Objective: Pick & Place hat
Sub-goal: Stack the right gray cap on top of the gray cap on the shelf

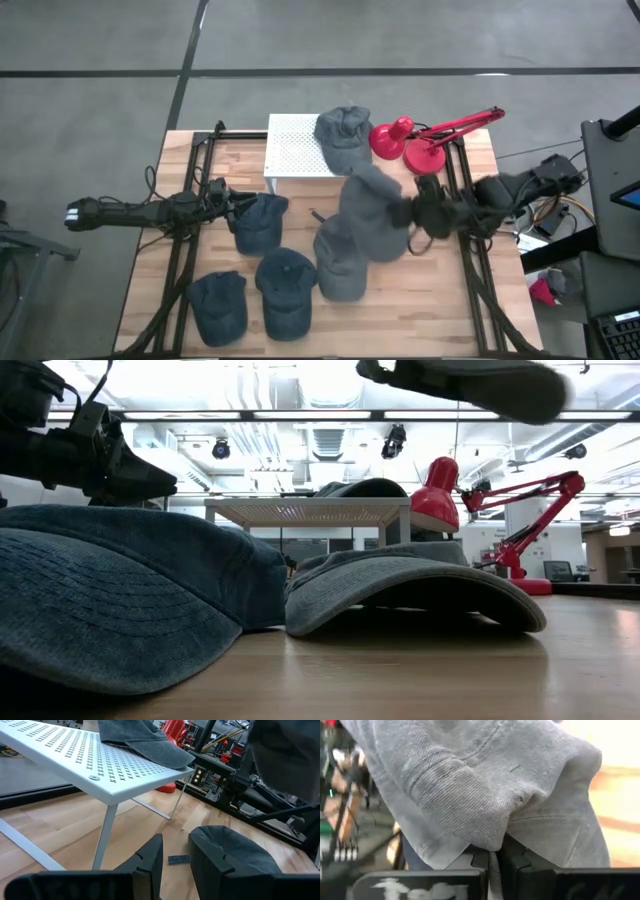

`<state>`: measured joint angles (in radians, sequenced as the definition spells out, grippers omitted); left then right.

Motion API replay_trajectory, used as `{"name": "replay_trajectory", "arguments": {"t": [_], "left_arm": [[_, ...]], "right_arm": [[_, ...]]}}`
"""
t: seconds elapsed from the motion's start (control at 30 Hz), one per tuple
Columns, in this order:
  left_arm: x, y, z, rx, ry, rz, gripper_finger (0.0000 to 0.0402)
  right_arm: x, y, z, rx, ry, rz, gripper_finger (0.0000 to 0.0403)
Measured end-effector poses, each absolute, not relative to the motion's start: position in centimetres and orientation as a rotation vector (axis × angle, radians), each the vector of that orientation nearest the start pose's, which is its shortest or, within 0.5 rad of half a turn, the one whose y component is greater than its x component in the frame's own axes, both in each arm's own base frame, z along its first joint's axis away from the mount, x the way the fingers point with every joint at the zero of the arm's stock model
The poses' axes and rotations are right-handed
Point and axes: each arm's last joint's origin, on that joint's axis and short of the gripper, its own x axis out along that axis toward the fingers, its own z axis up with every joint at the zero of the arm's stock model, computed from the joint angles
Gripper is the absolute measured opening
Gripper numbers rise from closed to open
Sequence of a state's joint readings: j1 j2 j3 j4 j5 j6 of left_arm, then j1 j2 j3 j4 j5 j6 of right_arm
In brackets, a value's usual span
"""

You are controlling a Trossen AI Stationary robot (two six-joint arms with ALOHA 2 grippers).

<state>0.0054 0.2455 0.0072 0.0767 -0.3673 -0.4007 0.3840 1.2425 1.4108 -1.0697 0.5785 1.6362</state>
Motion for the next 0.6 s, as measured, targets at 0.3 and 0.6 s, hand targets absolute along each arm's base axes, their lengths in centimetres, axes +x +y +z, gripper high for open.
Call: {"name": "replay_trajectory", "arguments": {"t": [0.3, 0.6], "left_arm": [[11.0, 1.1, 15.3, -0.366, 0.083, 0.398, 0.0094], [11.0, 1.1, 15.3, -0.366, 0.083, 0.398, 0.0094]], "right_arm": [[23.2, 1.4, 42.1, 1.095, 0.289, -0.855, 0.0013], [25.9, -3.9, 43.6, 1.121, 0.192, -0.992, 0.0013]]}}
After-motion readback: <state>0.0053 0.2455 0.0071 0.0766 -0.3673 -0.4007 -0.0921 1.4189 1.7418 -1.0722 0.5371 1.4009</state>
